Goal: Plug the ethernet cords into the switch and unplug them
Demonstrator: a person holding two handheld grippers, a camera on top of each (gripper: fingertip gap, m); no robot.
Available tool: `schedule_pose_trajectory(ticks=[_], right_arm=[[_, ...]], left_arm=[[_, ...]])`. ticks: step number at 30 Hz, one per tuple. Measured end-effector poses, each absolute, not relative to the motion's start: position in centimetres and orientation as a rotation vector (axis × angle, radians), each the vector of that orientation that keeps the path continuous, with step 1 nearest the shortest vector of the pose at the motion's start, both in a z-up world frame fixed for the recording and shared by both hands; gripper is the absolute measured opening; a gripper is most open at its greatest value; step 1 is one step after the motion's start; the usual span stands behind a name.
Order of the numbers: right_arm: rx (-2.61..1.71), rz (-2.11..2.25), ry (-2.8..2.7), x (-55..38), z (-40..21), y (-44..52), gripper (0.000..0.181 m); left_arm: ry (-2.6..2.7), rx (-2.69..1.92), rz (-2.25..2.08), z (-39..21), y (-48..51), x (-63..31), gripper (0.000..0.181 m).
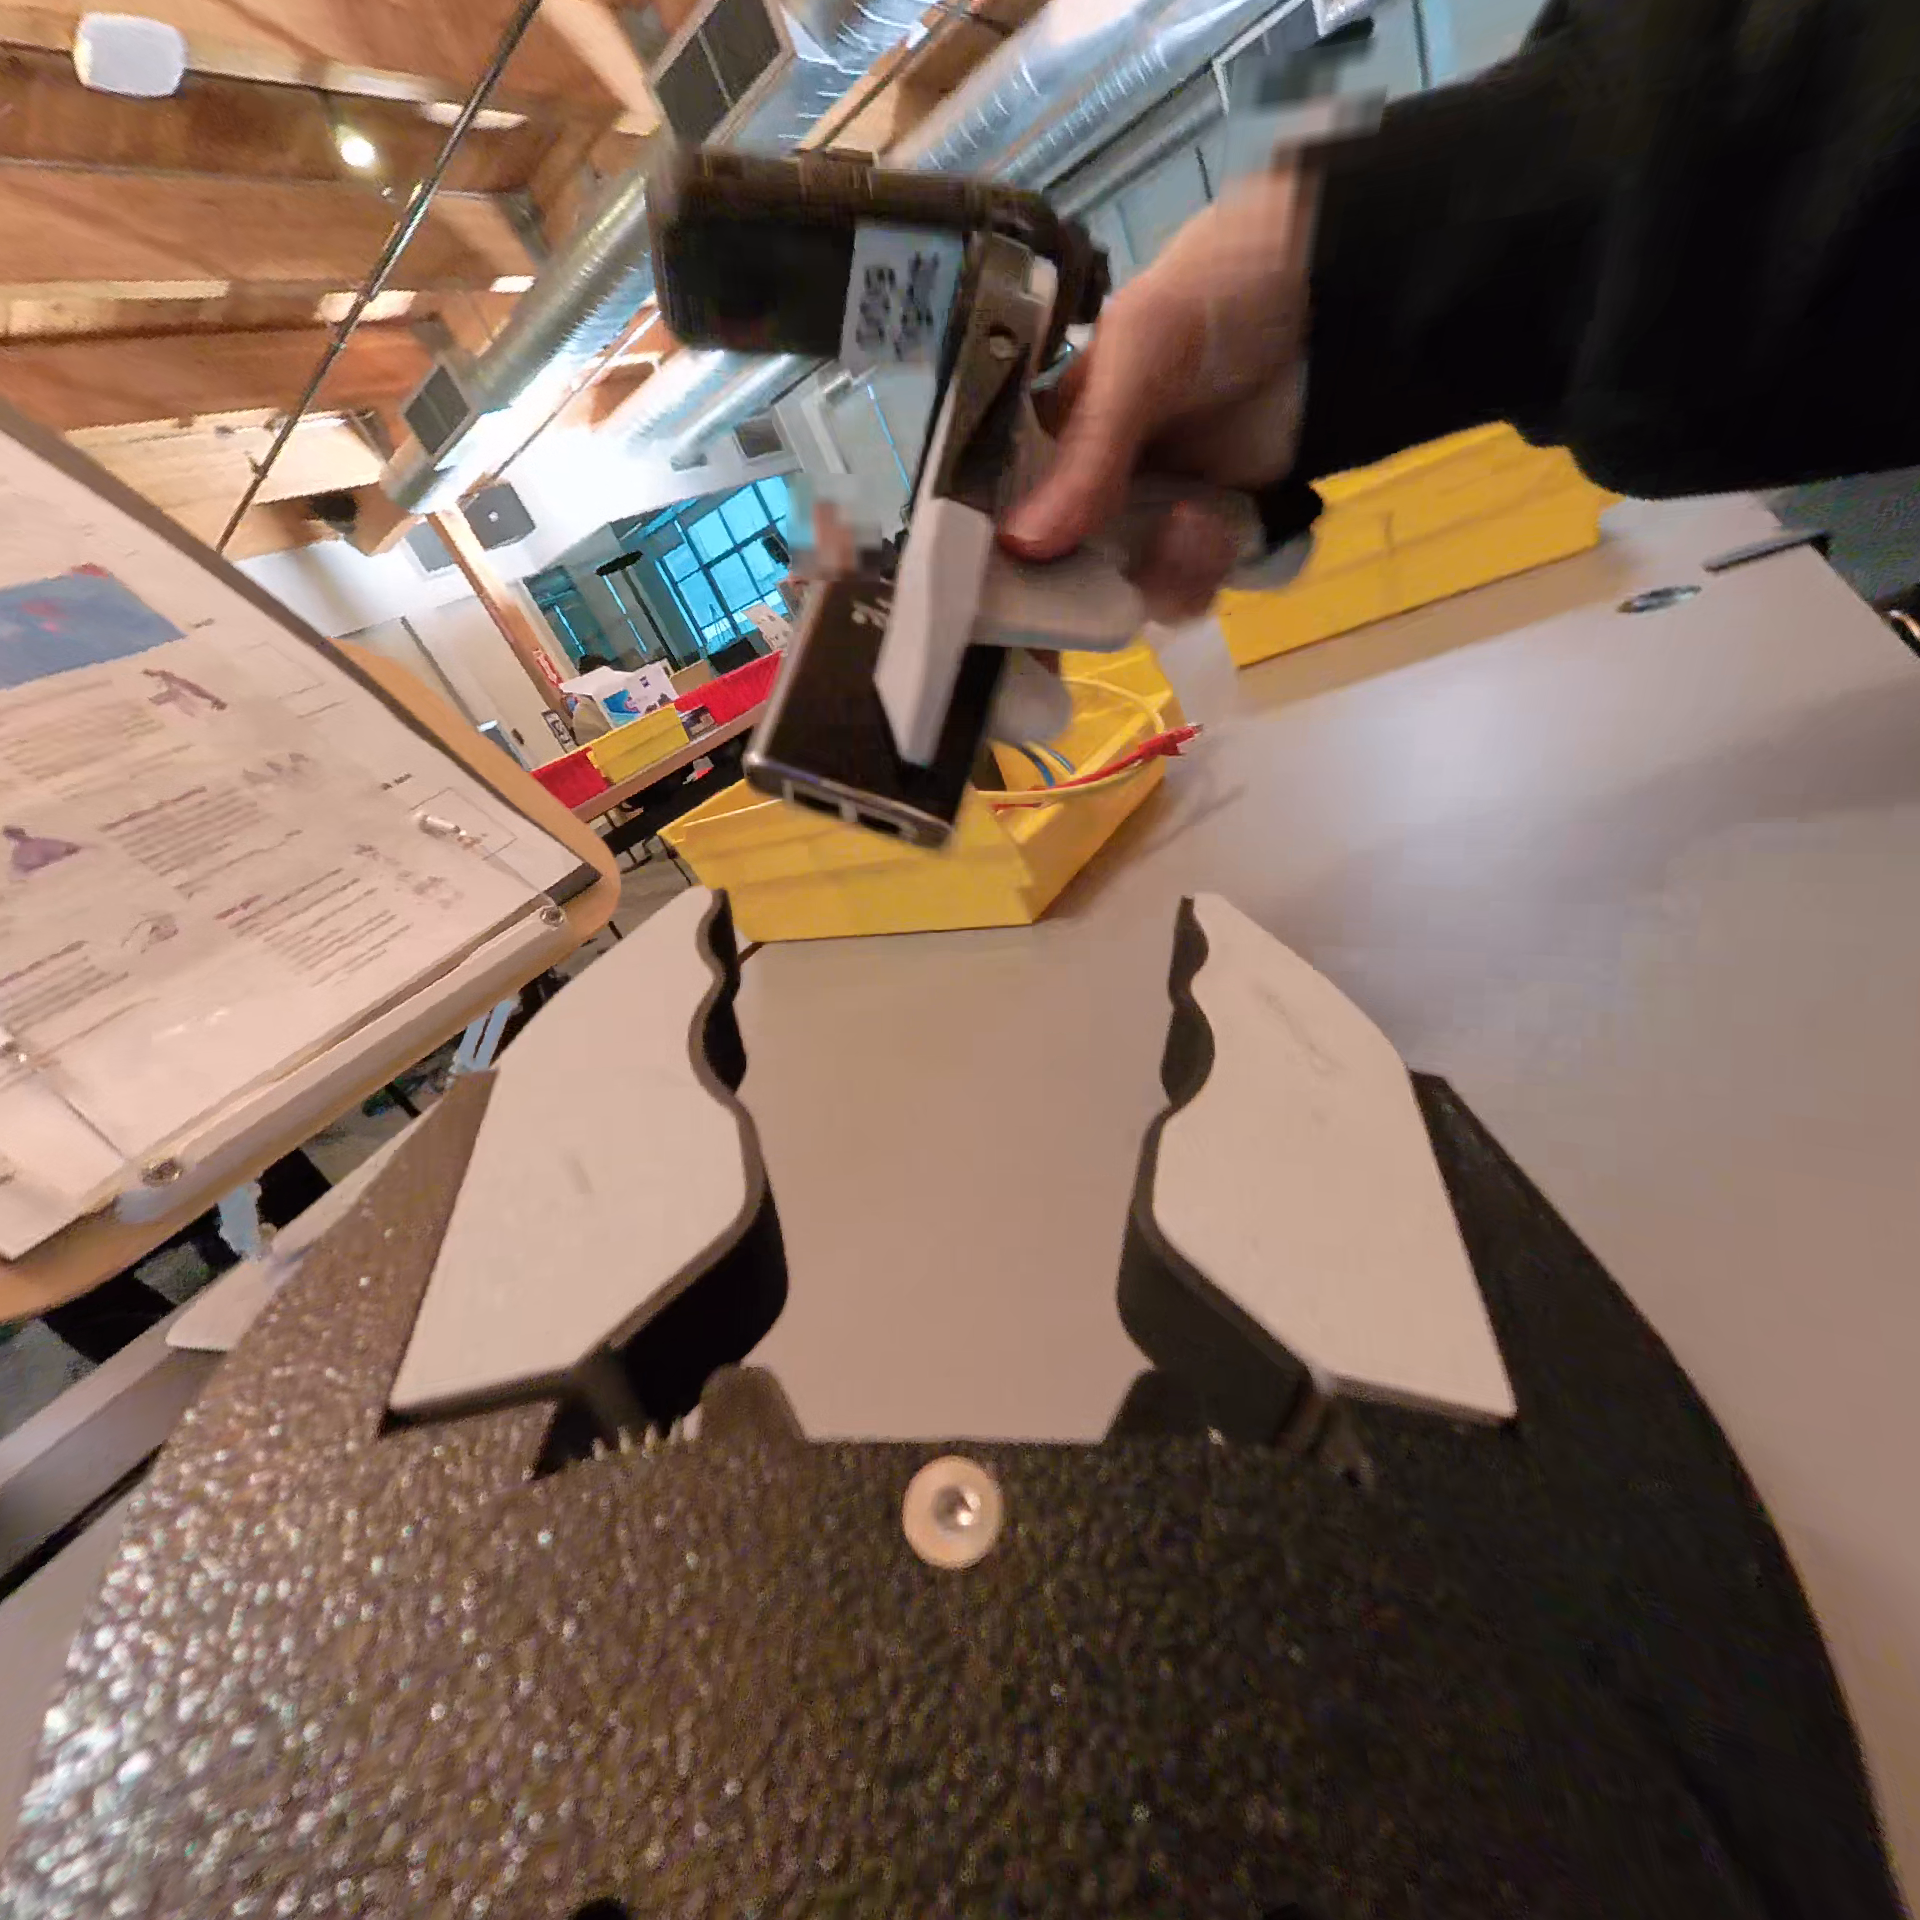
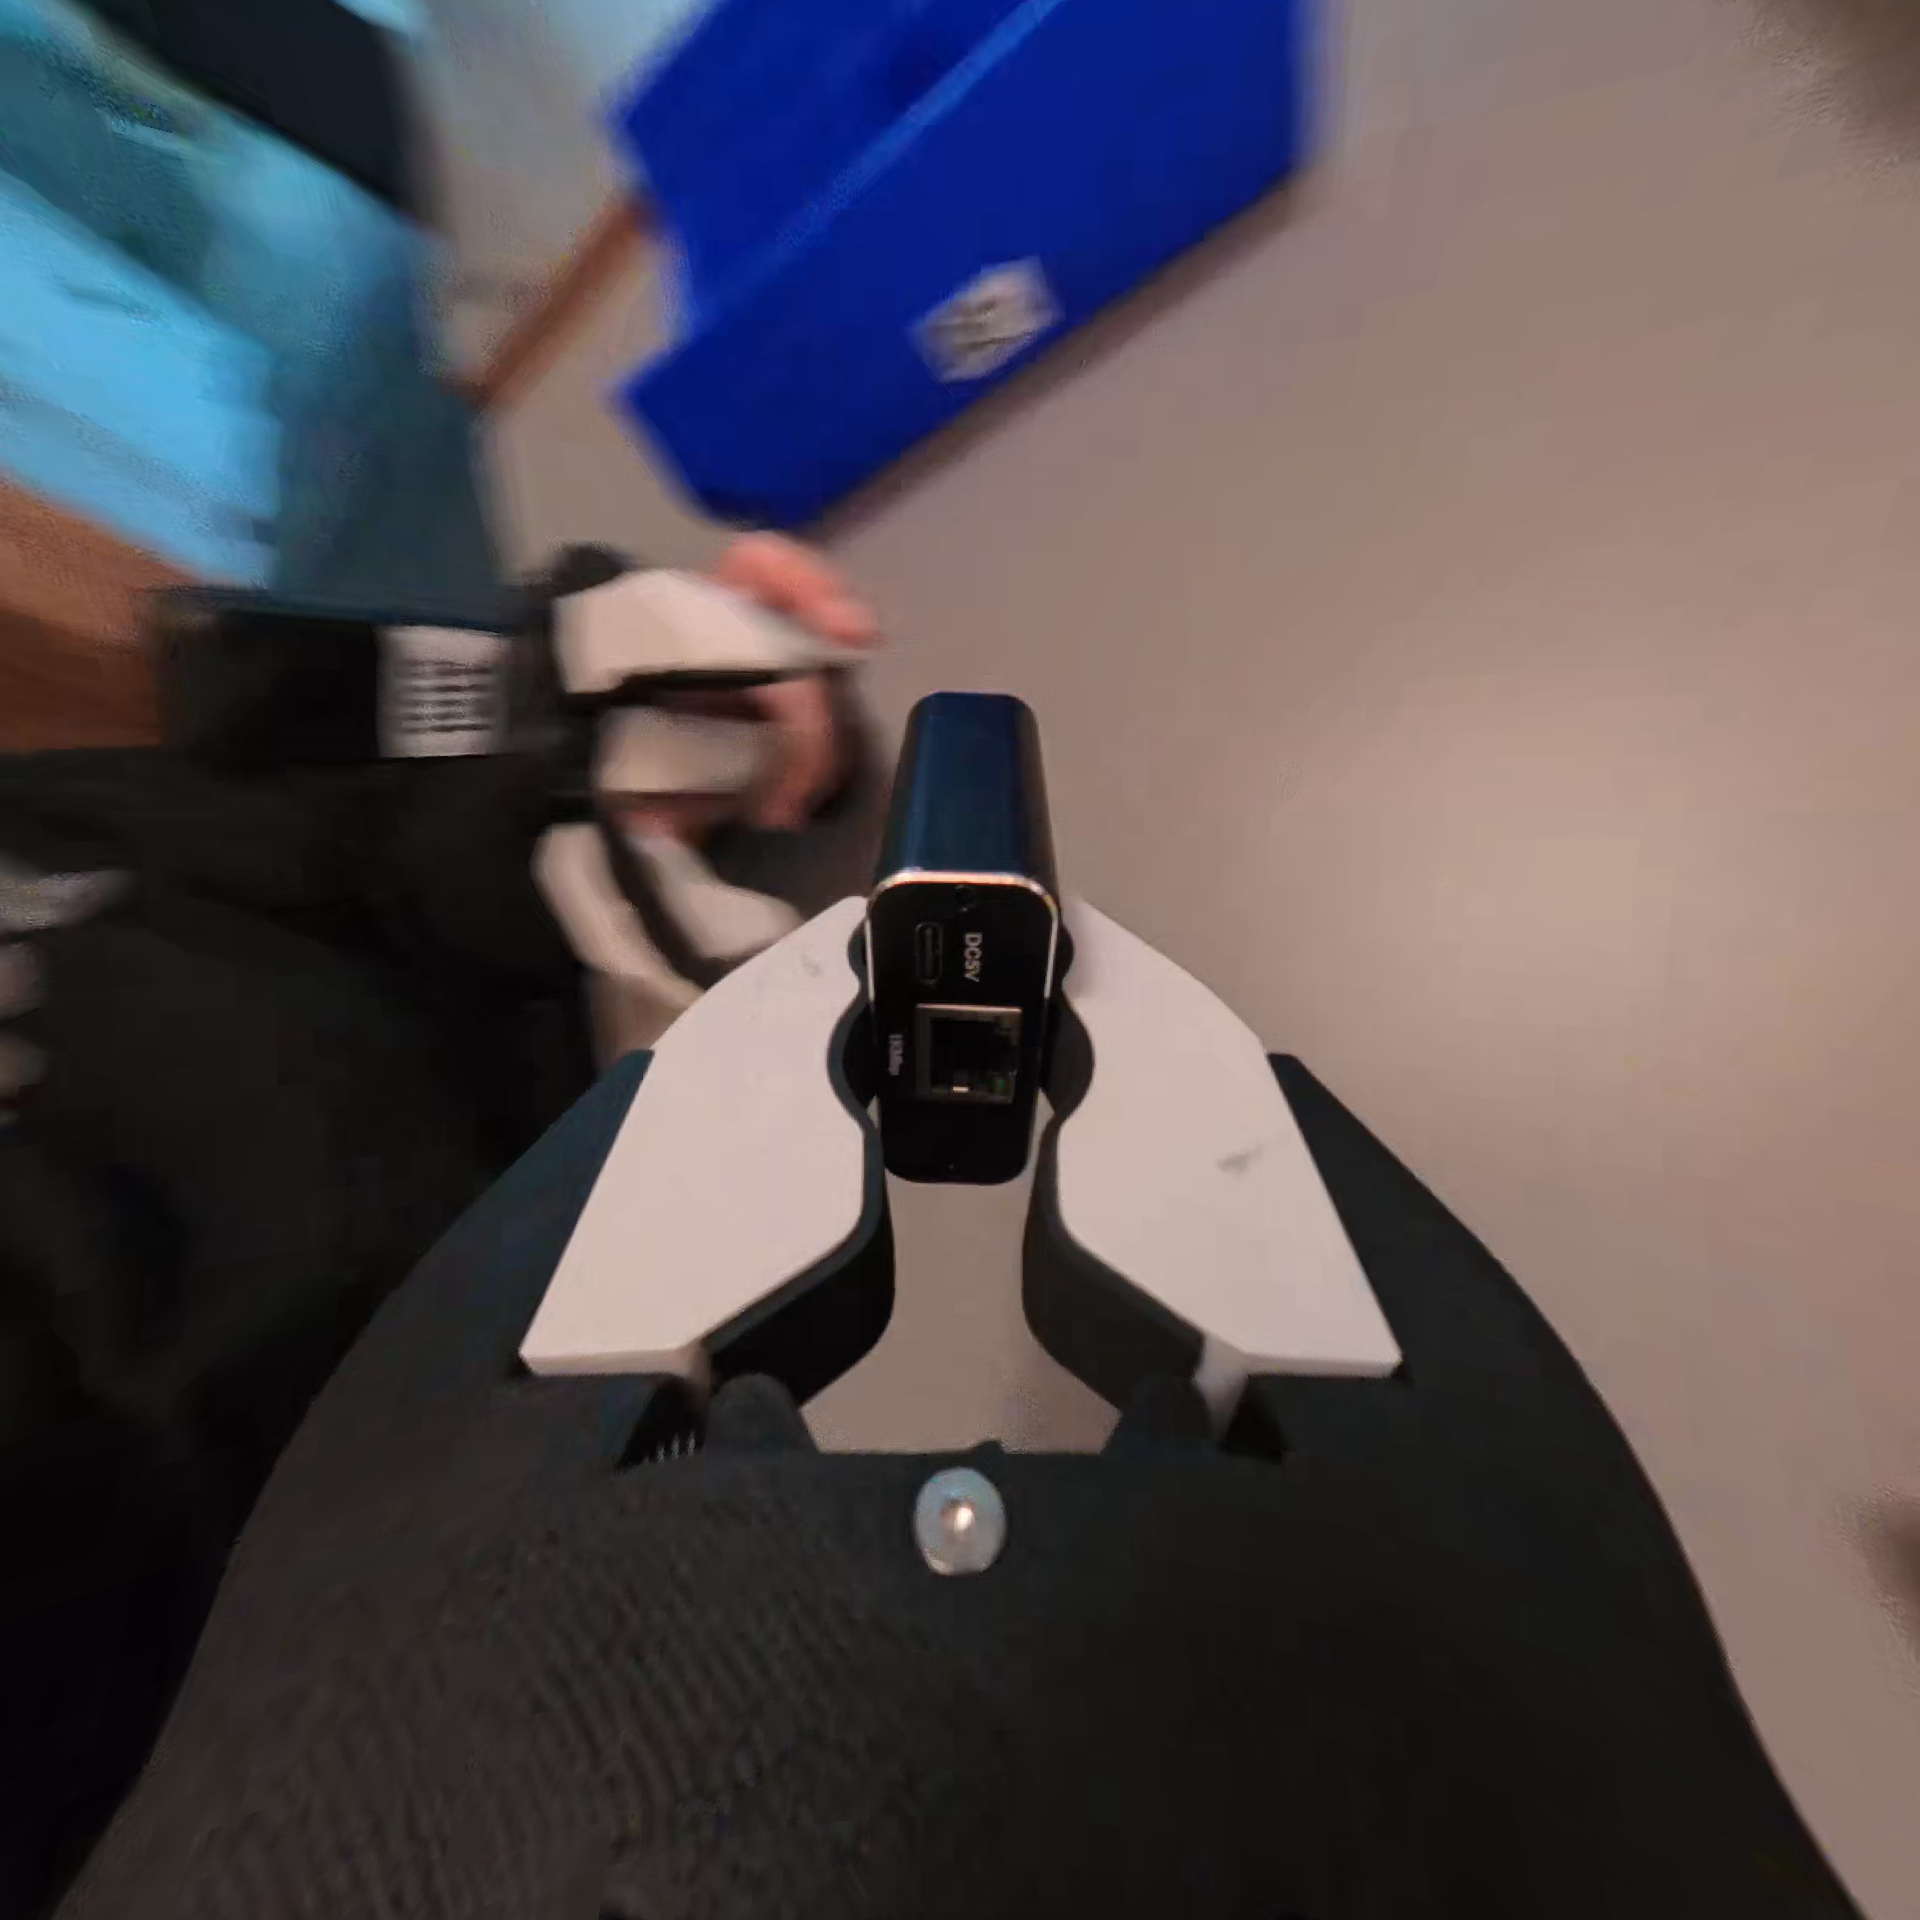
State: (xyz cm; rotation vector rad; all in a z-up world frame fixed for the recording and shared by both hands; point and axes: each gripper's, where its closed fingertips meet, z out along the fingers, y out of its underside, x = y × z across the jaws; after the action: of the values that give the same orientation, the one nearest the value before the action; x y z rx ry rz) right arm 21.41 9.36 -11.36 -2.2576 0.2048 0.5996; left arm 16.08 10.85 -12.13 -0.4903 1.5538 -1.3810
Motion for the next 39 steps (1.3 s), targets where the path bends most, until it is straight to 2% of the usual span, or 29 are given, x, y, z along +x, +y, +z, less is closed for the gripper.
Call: schedule_pose_trajectory(ticks=[1,4,7,13,19,24,29,35,38,39], right_arm=[[-2.328,0.368,0.235,25.5,-10.9,8.6,0.026],[-2.499,-0.247,0.362,38.0,-8.6,5.5,0.026],[-2.7,-0.657,0.421,47.7,-7.9,2.2,0.026],[-3.01,-0.961,0.22,57.1,-11.4,1.3,0.026],[-3.267,-1.096,-0.299,60.4,-16.1,1.2,0.027],[-3.296,-0.883,-0.259,60.4,-18.6,2.4,0.028],[-3.285,-0.895,-0.318,60.4,-19.7,2.7,0.031],[-3.063,-1.124,-0.17,61.0,-15.2,2.1,0.064],[-2.9,-1.187,0.171,59.1,-11.2,-1.5,0.081],[-2.82,-1.17,0.276,57.6,-10.2,-2.9,0.081]], left_arm=[[1.546,-0.507,-1.388,-12.1,11.1,16.2,0.079],[1.543,-0.545,-1.372,-12.3,11.4,16.5,0.074],[1.564,-0.536,-1.347,-12.6,11.2,16.7,0.074],[1.586,-0.627,-1.281,-13.4,12.2,17.5,0.07],[1.559,-0.697,-1.328,-13.2,13.3,17.7,0.07],[1.57,-0.764,-1.347,-13.5,13.7,18.0,0.071],[1.596,-0.757,-1.358,-13.7,13.2,17.9,0.071],[1.591,-0.772,-1.35,-13.7,13.6,17.9,0.072],[1.593,-0.791,-1.36,-13.9,13.6,17.9,0.072],[1.599,-0.793,-1.355,-14.1,13.6,17.9,0.072]])
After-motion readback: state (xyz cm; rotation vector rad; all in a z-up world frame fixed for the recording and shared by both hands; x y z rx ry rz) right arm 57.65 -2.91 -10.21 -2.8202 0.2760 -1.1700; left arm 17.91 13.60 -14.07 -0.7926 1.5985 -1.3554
